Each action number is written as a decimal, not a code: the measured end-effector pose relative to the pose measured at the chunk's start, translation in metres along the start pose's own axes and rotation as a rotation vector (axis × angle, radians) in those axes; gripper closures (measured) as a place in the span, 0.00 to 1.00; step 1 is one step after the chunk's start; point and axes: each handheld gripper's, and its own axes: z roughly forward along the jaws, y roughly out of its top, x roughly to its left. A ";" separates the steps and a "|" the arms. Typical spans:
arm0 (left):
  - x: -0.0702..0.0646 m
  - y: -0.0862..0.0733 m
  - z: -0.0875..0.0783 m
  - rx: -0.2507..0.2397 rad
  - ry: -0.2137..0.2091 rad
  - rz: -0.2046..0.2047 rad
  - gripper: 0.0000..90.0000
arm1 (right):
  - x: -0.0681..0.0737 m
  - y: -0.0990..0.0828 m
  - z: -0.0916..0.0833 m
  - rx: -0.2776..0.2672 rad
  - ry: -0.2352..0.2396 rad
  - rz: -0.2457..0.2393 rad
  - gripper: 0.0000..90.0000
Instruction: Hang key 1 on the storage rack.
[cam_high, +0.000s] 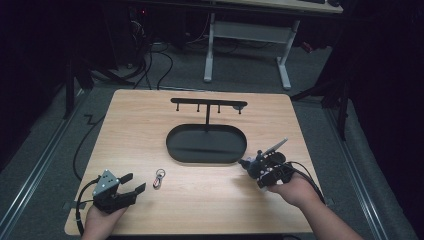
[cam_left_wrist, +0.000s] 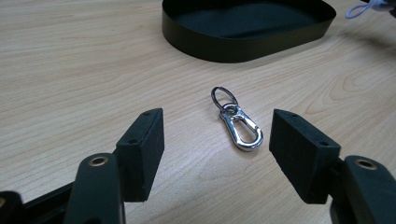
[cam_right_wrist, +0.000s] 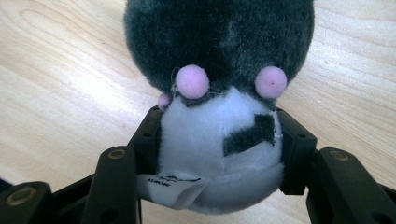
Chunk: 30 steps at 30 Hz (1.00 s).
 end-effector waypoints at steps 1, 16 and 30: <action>0.000 0.000 0.000 0.000 0.000 0.000 0.40 | 0.000 0.000 0.000 0.000 0.000 0.000 0.52; 0.000 -0.001 0.001 0.007 -0.001 0.003 0.40 | 0.006 0.006 -0.027 -0.009 0.015 -0.023 0.52; 0.000 0.000 0.000 0.003 0.001 0.005 0.40 | 0.011 0.023 -0.059 -0.032 0.002 -0.037 0.52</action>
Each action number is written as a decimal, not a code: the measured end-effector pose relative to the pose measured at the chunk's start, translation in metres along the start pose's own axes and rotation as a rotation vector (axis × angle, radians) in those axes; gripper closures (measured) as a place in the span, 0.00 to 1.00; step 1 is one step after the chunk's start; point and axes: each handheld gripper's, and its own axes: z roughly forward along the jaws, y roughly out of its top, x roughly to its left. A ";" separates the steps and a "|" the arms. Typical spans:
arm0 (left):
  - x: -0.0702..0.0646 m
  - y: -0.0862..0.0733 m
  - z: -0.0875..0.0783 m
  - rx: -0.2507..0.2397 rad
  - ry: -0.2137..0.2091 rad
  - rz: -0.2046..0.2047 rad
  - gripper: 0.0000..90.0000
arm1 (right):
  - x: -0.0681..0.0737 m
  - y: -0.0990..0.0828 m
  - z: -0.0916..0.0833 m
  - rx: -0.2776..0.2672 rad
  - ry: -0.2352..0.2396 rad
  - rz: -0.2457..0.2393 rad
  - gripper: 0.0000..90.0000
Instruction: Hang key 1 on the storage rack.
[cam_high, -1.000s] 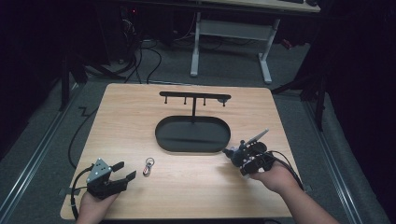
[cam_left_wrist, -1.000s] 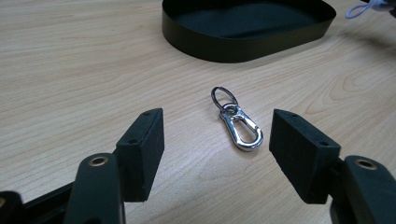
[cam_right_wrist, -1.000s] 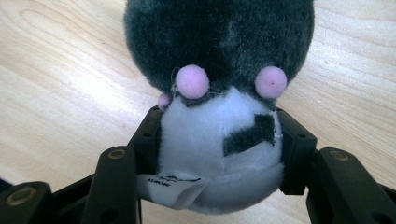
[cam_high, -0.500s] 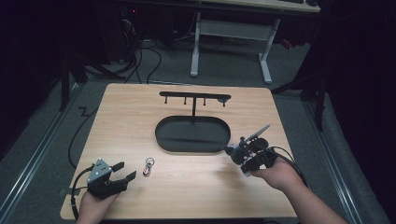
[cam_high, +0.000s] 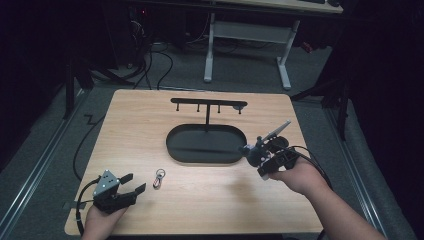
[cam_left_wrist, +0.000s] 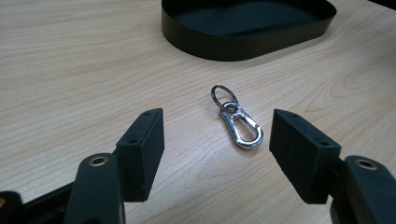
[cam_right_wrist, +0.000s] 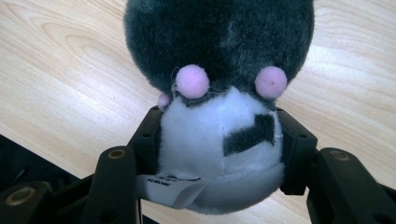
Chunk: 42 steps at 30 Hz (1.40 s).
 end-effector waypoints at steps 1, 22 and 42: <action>0.000 0.000 0.000 0.000 0.001 0.000 0.40 | 0.001 0.001 -0.002 0.002 0.000 0.003 0.52; 0.000 0.000 0.000 0.009 0.001 0.010 0.40 | 0.001 0.036 -0.032 -0.026 0.009 0.000 0.52; 0.001 -0.001 0.000 0.006 -0.002 0.002 0.40 | -0.002 0.065 -0.042 -0.036 0.008 0.010 0.52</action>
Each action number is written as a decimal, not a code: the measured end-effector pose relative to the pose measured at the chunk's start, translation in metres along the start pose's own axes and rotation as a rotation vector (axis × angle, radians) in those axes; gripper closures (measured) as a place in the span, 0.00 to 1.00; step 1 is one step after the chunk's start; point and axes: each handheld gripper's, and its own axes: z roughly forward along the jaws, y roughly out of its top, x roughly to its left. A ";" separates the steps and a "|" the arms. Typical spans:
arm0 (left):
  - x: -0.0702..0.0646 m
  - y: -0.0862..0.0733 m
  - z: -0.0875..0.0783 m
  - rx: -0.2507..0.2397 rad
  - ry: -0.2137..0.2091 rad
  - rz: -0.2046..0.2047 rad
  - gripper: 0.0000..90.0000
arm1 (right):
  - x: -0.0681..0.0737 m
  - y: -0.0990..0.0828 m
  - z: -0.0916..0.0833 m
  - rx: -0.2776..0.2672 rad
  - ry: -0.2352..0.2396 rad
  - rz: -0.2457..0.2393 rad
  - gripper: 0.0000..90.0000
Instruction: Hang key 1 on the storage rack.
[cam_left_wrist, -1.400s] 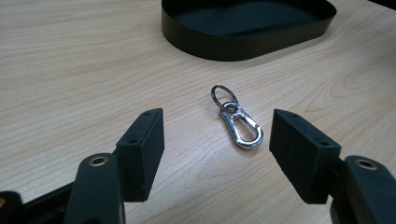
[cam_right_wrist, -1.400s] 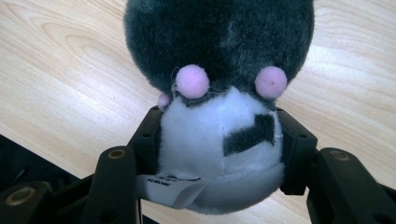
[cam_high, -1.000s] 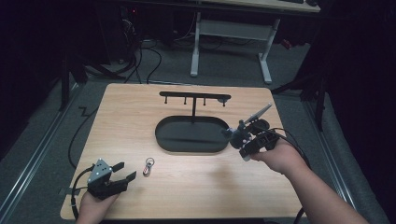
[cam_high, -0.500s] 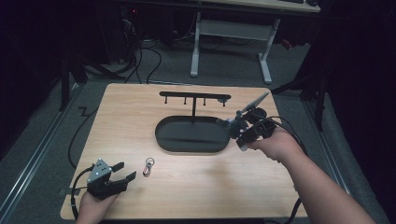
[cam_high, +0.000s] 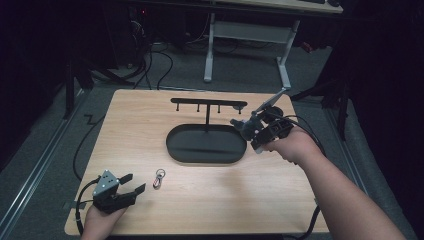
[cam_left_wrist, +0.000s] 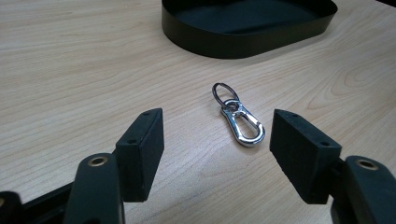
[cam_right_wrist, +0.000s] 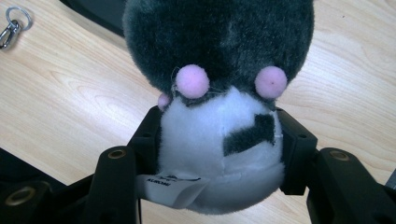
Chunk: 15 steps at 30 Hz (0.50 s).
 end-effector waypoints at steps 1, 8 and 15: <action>0.000 0.000 0.000 0.000 0.000 0.000 0.40 | 0.000 0.001 -0.001 0.001 0.002 0.002 0.52; 0.000 0.000 0.000 -0.001 -0.001 -0.002 0.40 | -0.001 0.007 -0.006 -0.013 -0.005 0.005 0.52; 0.001 0.000 -0.001 0.000 -0.002 -0.001 0.40 | -0.001 0.013 -0.008 -0.021 -0.006 0.009 0.52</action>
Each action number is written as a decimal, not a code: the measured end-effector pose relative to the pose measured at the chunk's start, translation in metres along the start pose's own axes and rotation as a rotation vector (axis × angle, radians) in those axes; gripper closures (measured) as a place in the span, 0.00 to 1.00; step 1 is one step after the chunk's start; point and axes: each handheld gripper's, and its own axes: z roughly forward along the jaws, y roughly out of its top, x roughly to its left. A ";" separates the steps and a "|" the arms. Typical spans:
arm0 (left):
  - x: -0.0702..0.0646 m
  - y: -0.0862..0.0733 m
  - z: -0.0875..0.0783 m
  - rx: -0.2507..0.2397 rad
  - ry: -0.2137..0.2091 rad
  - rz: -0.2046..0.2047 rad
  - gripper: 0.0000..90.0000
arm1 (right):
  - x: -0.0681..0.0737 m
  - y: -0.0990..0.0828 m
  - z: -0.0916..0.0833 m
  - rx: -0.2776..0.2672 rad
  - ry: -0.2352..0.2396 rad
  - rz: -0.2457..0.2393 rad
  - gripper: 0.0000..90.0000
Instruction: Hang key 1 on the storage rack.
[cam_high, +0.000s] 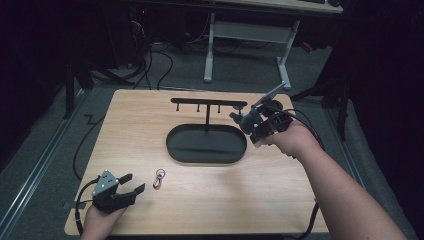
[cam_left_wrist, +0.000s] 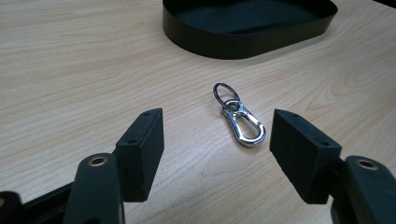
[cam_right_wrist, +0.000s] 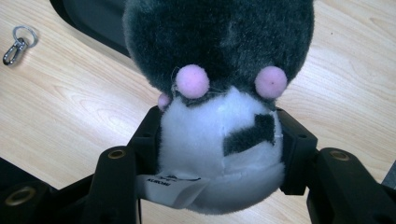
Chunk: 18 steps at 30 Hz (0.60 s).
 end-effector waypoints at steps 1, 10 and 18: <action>0.000 0.000 0.000 -0.001 0.001 0.000 0.40 | 0.000 0.001 -0.001 -0.002 -0.003 0.001 0.52; 0.000 0.000 0.000 0.000 -0.002 0.002 0.40 | 0.001 0.009 -0.006 -0.032 -0.029 0.008 0.52; -0.001 0.000 0.001 0.003 -0.004 0.005 0.40 | -0.006 0.007 0.001 -0.038 -0.045 0.026 0.52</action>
